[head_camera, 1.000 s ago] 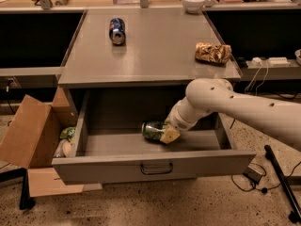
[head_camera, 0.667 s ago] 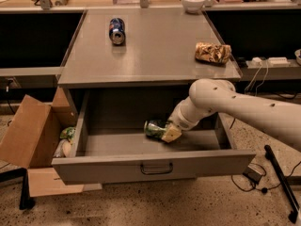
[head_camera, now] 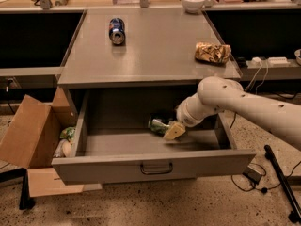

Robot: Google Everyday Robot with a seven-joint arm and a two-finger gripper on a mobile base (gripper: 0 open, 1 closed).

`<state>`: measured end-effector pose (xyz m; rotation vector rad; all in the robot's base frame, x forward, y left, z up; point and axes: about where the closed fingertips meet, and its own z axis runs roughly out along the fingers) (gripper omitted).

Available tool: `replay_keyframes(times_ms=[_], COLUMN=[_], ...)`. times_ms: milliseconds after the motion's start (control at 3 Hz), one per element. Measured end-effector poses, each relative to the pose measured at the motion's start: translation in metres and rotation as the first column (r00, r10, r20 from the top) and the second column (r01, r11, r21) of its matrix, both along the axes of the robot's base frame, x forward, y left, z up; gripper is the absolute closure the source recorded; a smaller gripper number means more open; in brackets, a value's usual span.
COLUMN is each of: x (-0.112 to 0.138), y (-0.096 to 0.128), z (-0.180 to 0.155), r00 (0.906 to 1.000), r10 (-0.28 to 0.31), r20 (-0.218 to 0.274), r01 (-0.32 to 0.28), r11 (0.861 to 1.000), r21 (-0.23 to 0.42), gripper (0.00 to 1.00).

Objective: Place green can into top drawer

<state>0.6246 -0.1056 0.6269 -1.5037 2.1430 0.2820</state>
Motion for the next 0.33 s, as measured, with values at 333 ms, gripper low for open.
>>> replay_keyframes(times_ms=[333], x=[-0.0010], y=[-0.0056], z=[0.0142], r00=[0.9993], r10=[-0.011], r20=[0.034], r01=[0.008], r11=[0.997], r21=[0.079], gripper=[0.00])
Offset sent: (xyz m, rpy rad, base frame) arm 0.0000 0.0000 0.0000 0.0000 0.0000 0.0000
